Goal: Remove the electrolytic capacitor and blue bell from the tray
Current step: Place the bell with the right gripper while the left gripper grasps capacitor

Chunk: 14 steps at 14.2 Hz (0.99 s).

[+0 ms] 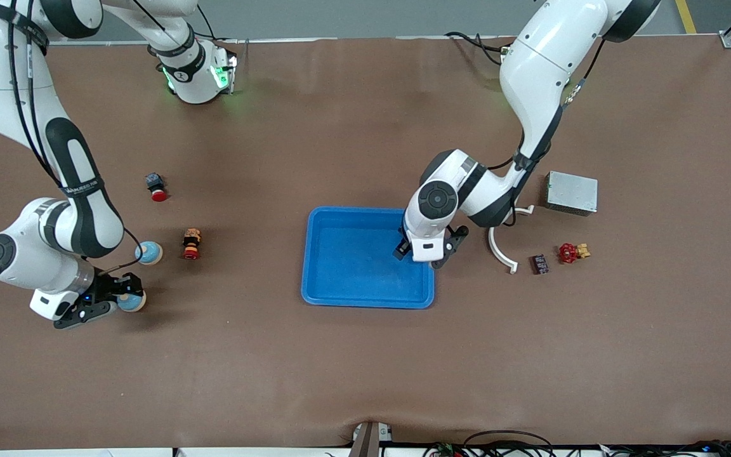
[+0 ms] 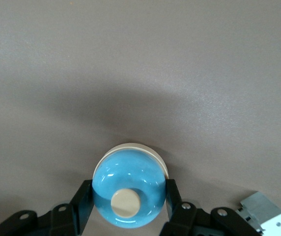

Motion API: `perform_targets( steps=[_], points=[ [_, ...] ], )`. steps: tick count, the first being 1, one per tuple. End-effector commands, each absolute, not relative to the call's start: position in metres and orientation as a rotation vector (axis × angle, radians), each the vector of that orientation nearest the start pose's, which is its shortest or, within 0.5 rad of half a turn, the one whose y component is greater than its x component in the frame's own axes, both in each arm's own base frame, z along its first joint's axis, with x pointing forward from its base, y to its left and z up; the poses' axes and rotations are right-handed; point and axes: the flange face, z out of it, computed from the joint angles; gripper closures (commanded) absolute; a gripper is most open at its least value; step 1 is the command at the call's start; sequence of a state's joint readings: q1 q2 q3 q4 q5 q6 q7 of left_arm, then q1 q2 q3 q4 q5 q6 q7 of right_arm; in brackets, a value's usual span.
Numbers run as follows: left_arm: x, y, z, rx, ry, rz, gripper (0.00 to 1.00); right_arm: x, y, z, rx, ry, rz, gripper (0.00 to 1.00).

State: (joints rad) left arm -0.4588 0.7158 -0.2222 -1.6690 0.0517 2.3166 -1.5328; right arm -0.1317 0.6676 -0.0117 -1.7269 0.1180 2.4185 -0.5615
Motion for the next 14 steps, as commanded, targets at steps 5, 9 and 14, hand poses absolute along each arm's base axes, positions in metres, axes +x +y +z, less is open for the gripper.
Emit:
perform_targets(
  steps=[5,9,14],
  points=[
    [0.533,-0.436,0.194,-2.847,-1.346,0.147,0.0,0.664,-0.094,0.196,-3.02,-0.512,-0.107,1.0],
    [0.53,-0.433,0.182,-2.829,-1.337,0.16,0.0,0.664,-0.097,0.191,-3.025,-0.506,-0.116,1.0],
    [0.529,-0.429,0.168,-2.811,-1.327,0.165,0.0,0.663,-0.097,0.185,-3.024,-0.496,-0.102,1.0]
  ],
)
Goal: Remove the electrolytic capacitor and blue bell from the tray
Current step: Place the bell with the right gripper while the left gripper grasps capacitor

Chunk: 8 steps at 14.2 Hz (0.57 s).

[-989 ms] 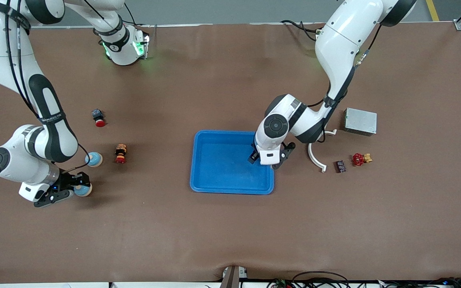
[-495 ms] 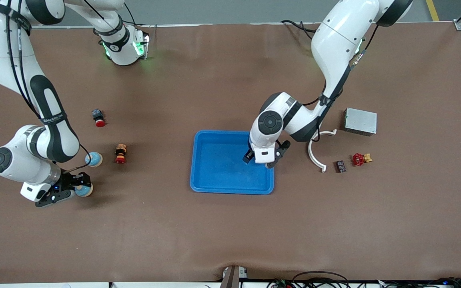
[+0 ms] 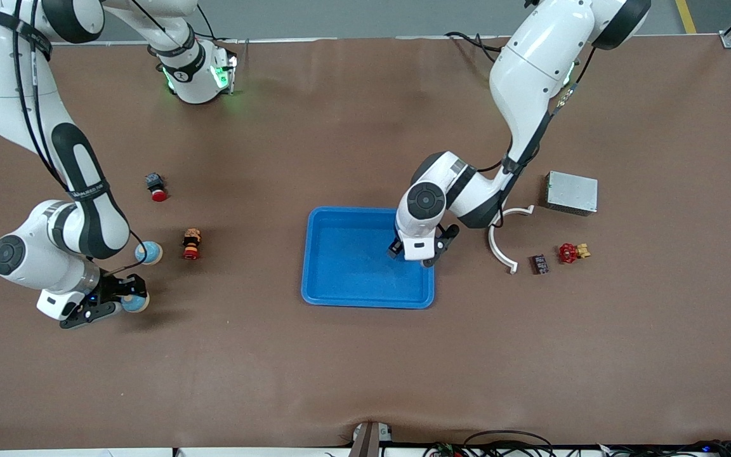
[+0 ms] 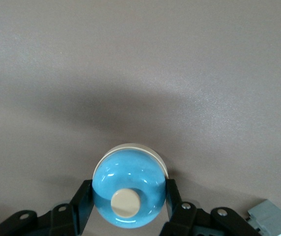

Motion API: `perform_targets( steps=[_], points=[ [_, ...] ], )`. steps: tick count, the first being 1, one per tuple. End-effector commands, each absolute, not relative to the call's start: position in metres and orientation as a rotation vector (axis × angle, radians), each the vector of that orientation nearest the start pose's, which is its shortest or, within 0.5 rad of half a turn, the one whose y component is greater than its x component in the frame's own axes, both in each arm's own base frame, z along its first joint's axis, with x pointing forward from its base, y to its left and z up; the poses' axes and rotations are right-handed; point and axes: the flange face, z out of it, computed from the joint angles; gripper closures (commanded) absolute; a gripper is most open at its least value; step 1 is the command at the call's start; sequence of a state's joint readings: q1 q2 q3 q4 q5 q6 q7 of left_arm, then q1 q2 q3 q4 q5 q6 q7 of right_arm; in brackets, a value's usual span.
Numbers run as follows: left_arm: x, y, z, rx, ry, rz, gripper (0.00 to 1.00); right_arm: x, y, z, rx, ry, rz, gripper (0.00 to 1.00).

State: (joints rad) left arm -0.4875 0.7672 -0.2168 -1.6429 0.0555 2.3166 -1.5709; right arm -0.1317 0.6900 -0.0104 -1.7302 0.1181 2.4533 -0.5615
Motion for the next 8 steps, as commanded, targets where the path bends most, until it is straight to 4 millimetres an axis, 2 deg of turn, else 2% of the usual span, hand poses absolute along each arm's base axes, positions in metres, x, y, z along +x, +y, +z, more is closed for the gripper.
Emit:
perform_targets(
  steps=[1,2,3,4,5,6,7,8],
  points=[
    [0.531,-0.43,0.17,-2.815,-1.329,0.162,0.0,0.663,-0.097,0.185,-3.023,-0.491,-0.102,1.0],
    [0.531,-0.43,0.171,-2.815,-1.331,0.161,0.0,0.663,-0.096,0.185,-3.023,-0.494,-0.102,0.82],
    [0.532,-0.429,0.172,-2.807,-1.351,0.159,0.18,0.664,-0.097,0.185,-3.023,-0.496,-0.105,0.33],
    [0.532,-0.43,0.174,-2.8,-1.369,0.157,0.46,0.665,-0.097,0.187,-3.023,-0.499,-0.109,0.0],
    [0.532,-0.43,0.174,-2.799,-1.371,0.157,0.66,0.665,-0.097,0.189,-3.024,-0.499,-0.112,0.0],
    [0.533,-0.43,0.175,-2.8,-1.372,0.155,0.82,0.665,-0.096,0.19,-3.023,-0.502,-0.112,0.0],
    [0.533,-0.43,0.175,-2.799,-1.374,0.155,0.93,0.665,-0.096,0.193,-3.022,-0.499,-0.105,0.0],
    [0.533,-0.43,0.176,-2.798,-1.379,0.154,0.99,0.665,-0.094,0.196,-3.02,-0.499,-0.105,0.0]
  ],
)
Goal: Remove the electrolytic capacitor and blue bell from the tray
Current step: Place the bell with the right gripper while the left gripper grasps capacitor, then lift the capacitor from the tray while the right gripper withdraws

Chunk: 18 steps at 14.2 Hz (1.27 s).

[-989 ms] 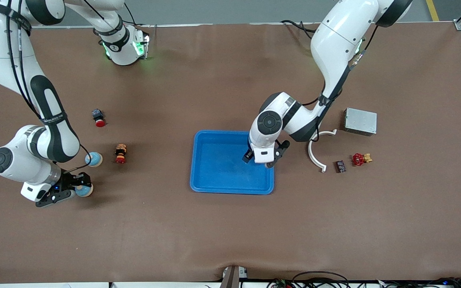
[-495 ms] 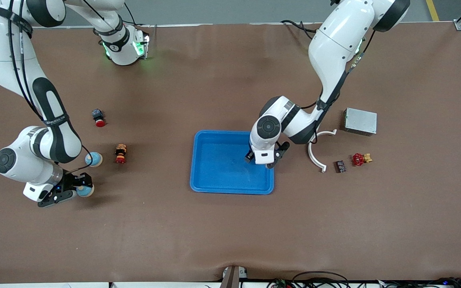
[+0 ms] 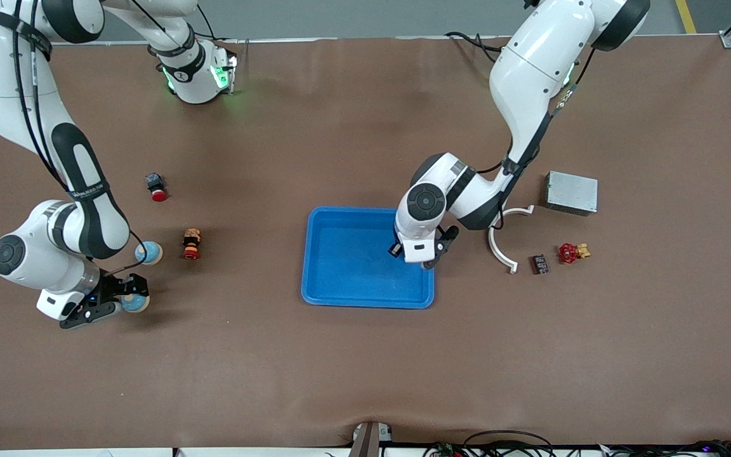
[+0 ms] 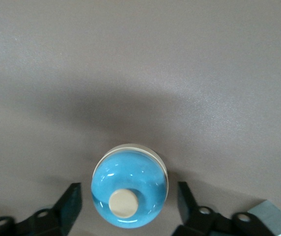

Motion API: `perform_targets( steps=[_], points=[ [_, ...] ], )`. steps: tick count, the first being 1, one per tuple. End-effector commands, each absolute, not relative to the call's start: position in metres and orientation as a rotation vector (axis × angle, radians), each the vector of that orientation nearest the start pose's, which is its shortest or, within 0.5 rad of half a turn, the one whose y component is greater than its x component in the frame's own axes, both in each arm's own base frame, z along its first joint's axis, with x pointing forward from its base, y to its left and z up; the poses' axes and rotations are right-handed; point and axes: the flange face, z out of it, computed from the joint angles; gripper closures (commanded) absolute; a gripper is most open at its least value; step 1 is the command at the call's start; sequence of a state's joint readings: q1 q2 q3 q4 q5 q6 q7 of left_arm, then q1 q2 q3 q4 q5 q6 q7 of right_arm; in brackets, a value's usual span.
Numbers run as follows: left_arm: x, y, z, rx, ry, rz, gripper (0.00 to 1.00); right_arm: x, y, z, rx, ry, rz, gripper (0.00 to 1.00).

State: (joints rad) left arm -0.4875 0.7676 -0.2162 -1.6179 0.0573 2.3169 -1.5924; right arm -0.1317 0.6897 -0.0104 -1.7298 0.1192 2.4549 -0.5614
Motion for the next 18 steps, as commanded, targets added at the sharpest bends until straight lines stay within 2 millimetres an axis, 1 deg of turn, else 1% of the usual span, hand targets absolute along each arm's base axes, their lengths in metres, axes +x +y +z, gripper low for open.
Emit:
perform_targets(
  steps=[1,3,5,6,7,8,9,10,11,12,13,15,16,17,18],
  points=[
    [0.533,-0.43,0.178,-2.8,-1.38,0.151,1.0,0.667,-0.092,0.206,-3.017,-0.501,-0.106,0.0],
    [0.535,-0.429,0.18,-2.801,-1.385,0.149,1.0,0.673,-0.079,0.245,-2.999,-0.517,-0.082,0.0],
    [0.54,-0.428,0.192,-2.812,-1.398,0.133,1.0,0.68,-0.065,0.288,-2.986,-0.484,-0.039,0.0],
    [0.544,-0.425,0.2,-2.818,-1.411,0.122,1.0,0.682,-0.055,0.308,-2.983,-0.46,-0.006,0.0],
    [0.547,-0.424,0.212,-2.824,-1.414,0.11,1.0,0.681,-0.045,0.327,-2.989,-0.417,0.017,0.0],
    [0.551,-0.42,0.231,-2.835,-1.417,0.089,1.0,0.678,-0.031,0.348,-2.993,-0.368,0.023,0.0],
    [0.558,-0.408,0.243,-2.814,-1.422,0.088,1.0,0.674,-0.02,0.367,-2.998,-0.338,0.026,0.0],
    [0.561,-0.402,0.261,-2.823,-1.387,0.069,1.0,0.67,-0.01,0.384,-3.001,-0.329,0.028,0.0],
    [0.565,-0.39,0.273,-2.829,-1.331,0.065,1.0,0.667,-0.002,0.403,-3.008,-0.324,0.03,0.0],
    [0.567,-0.38,0.283,-2.841,-1.265,0.075,1.0,0.664,0.0,0.421,-3.016,-0.309,0.036,0.0],
    [0.571,-0.365,0.292,-2.849,-1.211,0.081,1.0,0.663,0.0,0.437,-3.016,-0.299,0.06,0.0],
    [0.576,-0.332,0.306,-2.87,-1.128,0.09,1.0,0.659,-0.001,0.465,-3.012,-0.255,0.125,0.0],
    [0.575,-0.312,0.315,-2.887,-1.073,0.086,1.0,0.655,0.001,0.48,-3.015,-0.218,0.127,0.0],
    [0.572,-0.292,0.32,-2.906,-0.996,0.088,1.0,0.65,0.001,0.496,-3.021,-0.179,0.102,0.0],
    [0.567,-0.271,0.325,-2.917,-0.933,0.093,1.0,0.646,0.0,0.507,-3.028,-0.159,0.086,0.0]
  ],
)
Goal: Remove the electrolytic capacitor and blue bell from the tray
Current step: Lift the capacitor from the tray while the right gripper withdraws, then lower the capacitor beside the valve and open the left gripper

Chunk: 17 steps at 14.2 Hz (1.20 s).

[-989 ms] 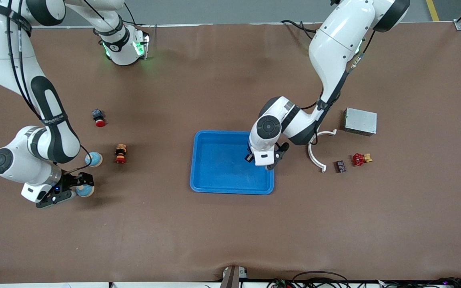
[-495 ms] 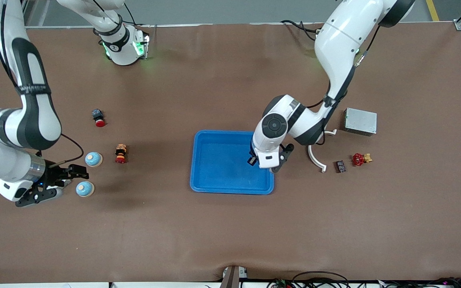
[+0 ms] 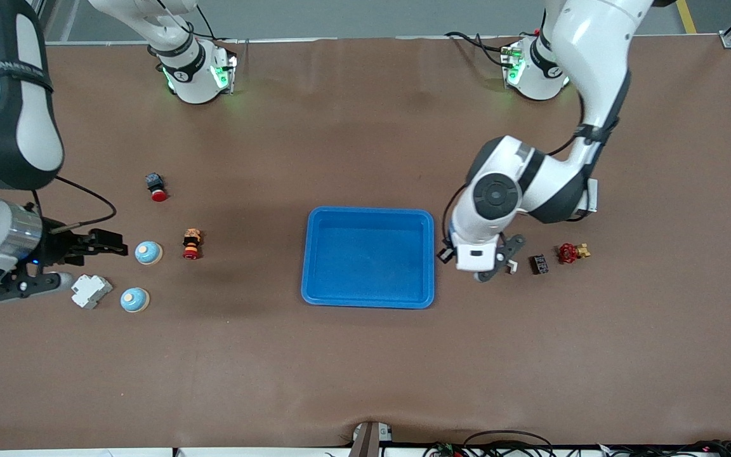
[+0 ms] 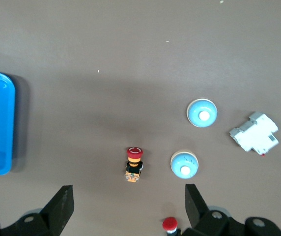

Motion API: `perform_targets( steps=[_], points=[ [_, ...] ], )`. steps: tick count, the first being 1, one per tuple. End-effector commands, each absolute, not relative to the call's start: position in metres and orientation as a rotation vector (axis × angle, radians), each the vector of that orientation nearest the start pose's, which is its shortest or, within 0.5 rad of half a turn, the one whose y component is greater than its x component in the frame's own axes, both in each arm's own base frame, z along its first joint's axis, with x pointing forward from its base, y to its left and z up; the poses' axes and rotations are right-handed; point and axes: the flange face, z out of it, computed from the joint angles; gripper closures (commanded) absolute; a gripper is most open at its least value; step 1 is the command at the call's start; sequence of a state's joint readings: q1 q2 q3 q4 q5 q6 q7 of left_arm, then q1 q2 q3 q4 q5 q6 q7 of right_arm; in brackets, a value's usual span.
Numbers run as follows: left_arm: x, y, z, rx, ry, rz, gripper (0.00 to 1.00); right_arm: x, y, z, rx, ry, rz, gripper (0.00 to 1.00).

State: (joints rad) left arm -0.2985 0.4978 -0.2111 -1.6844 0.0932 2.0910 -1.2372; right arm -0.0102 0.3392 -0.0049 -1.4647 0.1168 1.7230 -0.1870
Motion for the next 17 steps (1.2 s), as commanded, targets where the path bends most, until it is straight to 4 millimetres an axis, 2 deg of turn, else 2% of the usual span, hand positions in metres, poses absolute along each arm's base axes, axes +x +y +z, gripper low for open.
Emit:
perform_targets(
  steps=[1,3,5,7,8,9,11,14,16,17],
  points=[
    [0.565,-0.245,0.326,-2.924,-0.876,0.104,1.0,0.642,-0.001,0.516,-3.039,-0.159,0.08,0.0],
    [0.567,-0.194,0.329,-2.951,-0.749,0.128,1.0,0.635,-0.005,0.537,-3.067,-0.161,0.034,0.0],
    [0.575,-0.144,0.332,-2.98,-0.645,0.143,1.0,0.627,-0.018,0.555,-3.078,-0.135,0.011,0.0],
    [0.582,-0.091,0.335,-3.007,-0.559,0.156,1.0,0.619,-0.023,0.568,-3.122,-0.128,0.022,0.0],
    [0.583,-0.069,0.342,-3.024,-0.491,0.151,1.0,0.611,-0.025,0.585,-3.142,-0.078,-0.002,0.0],
    [0.582,-0.044,0.342,-3.029,-0.44,0.183,1.0,0.604,-0.025,0.592,-3.15,-0.018,0.003,0.0],
    [0.583,-0.01,0.336,-3.044,-0.365,0.221,1.0,0.592,-0.028,0.609,-3.142,0.041,-0.019,0.0],
    [0.587,0.04,0.323,-3.013,-0.204,0.186,1.0,0.579,-0.033,0.627,-3.139,0.058,-0.053,0.0],
    [0.589,0.063,0.309,-2.996,-0.171,0.155,1.0,0.575,-0.034,0.633,-3.138,0.062,-0.065,0.0],
    [0.59,0.067,0.303,-3.002,-0.153,0.141,1.0,0.575,-0.033,0.634,-3.138,0.058,-0.068,0.0]
  ],
)
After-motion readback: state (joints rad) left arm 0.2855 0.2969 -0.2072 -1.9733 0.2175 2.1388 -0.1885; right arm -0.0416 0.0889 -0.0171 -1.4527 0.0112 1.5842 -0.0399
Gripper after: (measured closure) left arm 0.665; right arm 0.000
